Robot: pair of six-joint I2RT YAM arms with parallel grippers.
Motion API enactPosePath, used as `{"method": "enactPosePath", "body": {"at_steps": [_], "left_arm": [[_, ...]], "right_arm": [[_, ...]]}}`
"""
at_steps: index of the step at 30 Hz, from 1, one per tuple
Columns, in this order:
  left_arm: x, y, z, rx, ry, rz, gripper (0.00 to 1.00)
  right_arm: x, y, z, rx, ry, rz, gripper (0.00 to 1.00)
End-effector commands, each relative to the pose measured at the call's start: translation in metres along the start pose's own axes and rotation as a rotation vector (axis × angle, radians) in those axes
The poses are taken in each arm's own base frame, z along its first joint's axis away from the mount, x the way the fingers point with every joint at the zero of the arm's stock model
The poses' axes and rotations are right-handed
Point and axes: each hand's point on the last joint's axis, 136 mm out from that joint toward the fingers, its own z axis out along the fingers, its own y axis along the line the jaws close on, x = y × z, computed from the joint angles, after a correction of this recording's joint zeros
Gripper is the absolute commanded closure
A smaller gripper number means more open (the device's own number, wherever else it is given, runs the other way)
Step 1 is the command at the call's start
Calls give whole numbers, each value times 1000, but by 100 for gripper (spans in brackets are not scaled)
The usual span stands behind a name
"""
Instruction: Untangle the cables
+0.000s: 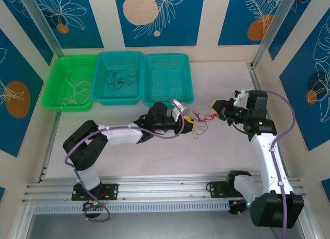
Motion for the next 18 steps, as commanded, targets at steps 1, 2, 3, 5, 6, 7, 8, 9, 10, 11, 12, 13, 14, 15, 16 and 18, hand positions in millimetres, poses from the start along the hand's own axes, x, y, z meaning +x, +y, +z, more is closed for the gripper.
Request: {"method": "enactPosePath", "body": {"at_steps": [1, 2, 3, 5, 6, 7, 8, 9, 10, 11, 12, 13, 14, 15, 16, 18], "left_arm": [[-23, -10, -4, 28, -69, 29, 90], [-24, -10, -7, 18, -74, 29, 96], [-24, -9, -11, 5, -79, 31, 99], [-27, -9, -19, -22, -88, 42, 100], [-26, -8, -23, -42, -85, 44, 100], [-26, -6, -26, -60, -80, 47, 100], [-26, -6, -31, -77, -79, 56, 100], [-25, -3, -36, -99, -77, 58, 100], [-25, -1, -41, -120, -78, 60, 100], [-25, 1, -47, -141, -79, 58, 100], [-25, 4, -53, -161, -83, 57, 100], [-25, 6, -57, -180, -85, 54, 100], [-25, 10, -64, -200, -84, 50, 100], [-24, 14, -69, -222, -80, 44, 100], [-23, 17, -74, -240, -80, 40, 100], [-20, 25, -86, -276, -79, 26, 100]], "right_arm": [[-2, 7, -9, 2, -24, 8, 100], [-5, 4, -10, 17, -42, 14, 100], [-7, -1, -10, 35, -58, 19, 100], [-14, -9, -12, 68, -92, 18, 100], [-18, -15, -14, 91, -113, 17, 100], [-21, -20, -16, 111, -130, 16, 100], [-26, -26, -19, 134, -152, 17, 100], [-32, -34, -23, 159, -178, 21, 100], [-37, -42, -27, 180, -202, 36, 100], [-43, -51, -33, 196, -230, 60, 100], [-49, -59, -39, 199, -255, 96, 100], [-54, -67, -44, 195, -274, 131, 100], [-59, -76, -50, 184, -297, 171, 100], [-64, -84, -56, 172, -318, 212, 100], [-68, -90, -61, 162, -337, 247, 100], [-73, -104, -69, 158, -371, 314, 100]]}}
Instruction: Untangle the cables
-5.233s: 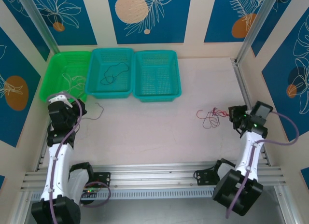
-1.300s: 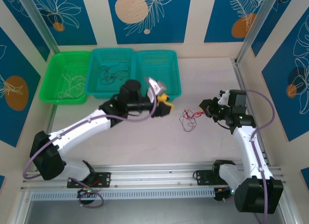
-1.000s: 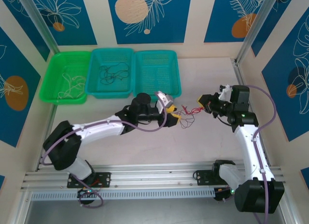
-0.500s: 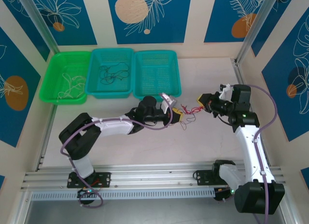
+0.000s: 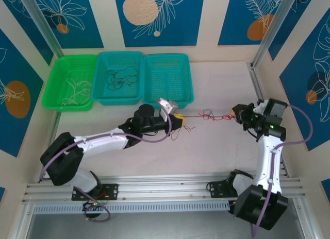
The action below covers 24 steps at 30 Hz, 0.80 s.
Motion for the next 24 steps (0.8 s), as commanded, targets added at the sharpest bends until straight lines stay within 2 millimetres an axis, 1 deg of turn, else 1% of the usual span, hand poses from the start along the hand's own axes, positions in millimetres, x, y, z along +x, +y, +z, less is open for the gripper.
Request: {"method": "enactPosePath", "body": {"at_steps": [1, 5, 7, 9, 11, 15, 18, 21, 23, 24], "left_arm": [[9, 44, -27, -177, 15, -31, 100], [14, 58, -45, -223, 3, -60, 100], [15, 62, -51, -233, 1, -66, 97], [18, 64, -54, -236, 2, -70, 93], [19, 61, -53, -217, 6, -72, 90], [21, 59, -45, -178, 3, -93, 93], [22, 57, -44, -165, -2, -95, 94], [22, 51, -45, -130, -1, -72, 100], [21, 49, -48, -130, -1, -53, 100], [22, 53, -51, -165, 1, -45, 100]], "right_arm": [[-25, -22, -9, 20, -98, 93, 100], [-23, -22, -6, 7, -97, 92, 100], [-20, -17, -4, 1, -81, 65, 100], [-10, -7, 1, -10, -47, 13, 100], [4, 3, 9, -4, -6, -47, 100], [38, 17, 30, 7, 86, -148, 100], [49, 24, 39, 1, 139, -159, 100], [57, 35, 44, -18, 178, -195, 100], [59, 39, 46, -7, 178, -226, 100], [55, 36, 46, 21, 165, -224, 99]]}}
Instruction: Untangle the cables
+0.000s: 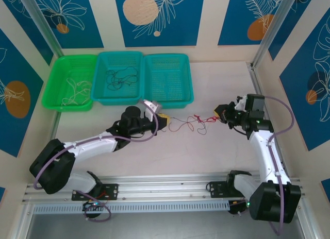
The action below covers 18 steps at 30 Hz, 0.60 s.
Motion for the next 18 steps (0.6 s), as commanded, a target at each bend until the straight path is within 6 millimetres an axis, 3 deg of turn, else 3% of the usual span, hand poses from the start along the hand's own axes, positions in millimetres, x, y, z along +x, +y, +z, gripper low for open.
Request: {"method": "enactPosePath", "body": {"at_steps": [1, 4, 6, 9, 11, 14, 16, 18], "left_arm": [[-5, 6, -10, -54, -20, 38, 100], [-13, 39, -35, -259, -48, 8, 100], [-21, 62, -64, -377, -99, -51, 100], [-22, 83, -104, -506, -132, -125, 100], [-20, 88, -122, -550, -137, -141, 100], [-14, 80, -126, -510, -120, -139, 100], [-10, 74, -122, -466, -110, -140, 100], [-4, 75, -119, -460, -94, -151, 100]], "right_arm": [[-11, 7, -4, 38, -51, -42, 96], [-28, -27, -13, 173, -148, 69, 85], [-39, -49, -21, 186, -198, 174, 84], [-49, -77, -31, 185, -263, 297, 83], [-50, -92, -35, 225, -296, 341, 84], [-37, -77, -19, 179, -230, 223, 85], [-16, -41, 2, 82, -118, 11, 82], [20, -9, 23, 30, -8, -206, 78]]}}
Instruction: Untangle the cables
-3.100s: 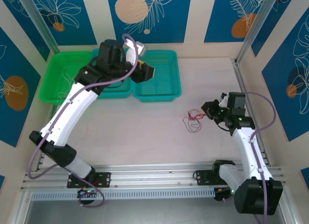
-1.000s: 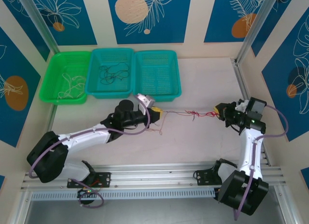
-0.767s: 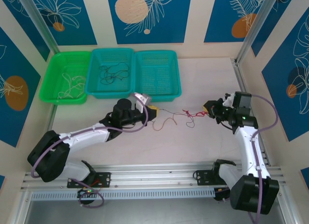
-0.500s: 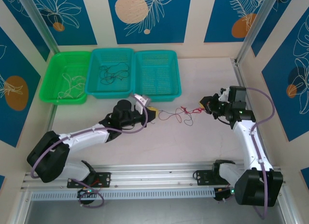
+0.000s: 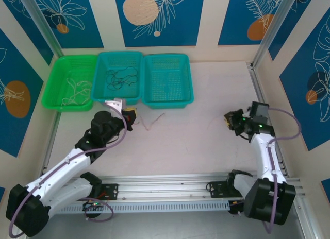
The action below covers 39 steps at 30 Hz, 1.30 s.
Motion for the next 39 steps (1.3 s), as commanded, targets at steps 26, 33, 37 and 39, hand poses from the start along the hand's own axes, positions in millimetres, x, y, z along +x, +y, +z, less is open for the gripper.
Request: {"method": "enactPosePath", "body": {"at_steps": [26, 33, 37, 39], "left_arm": [[26, -38, -35, 247, 71, 16, 100], [21, -31, -42, 201, 43, 37, 100], [13, 2, -52, 7, -5, 19, 100], [11, 26, -60, -129, -17, 1, 100]], "right_arm": [[293, 114, 181, -157, 722, -450, 47], [295, 104, 198, -93, 721, -402, 88], [273, 96, 187, -50, 628, -394, 100], [251, 90, 176, -35, 549, -374, 100]]}}
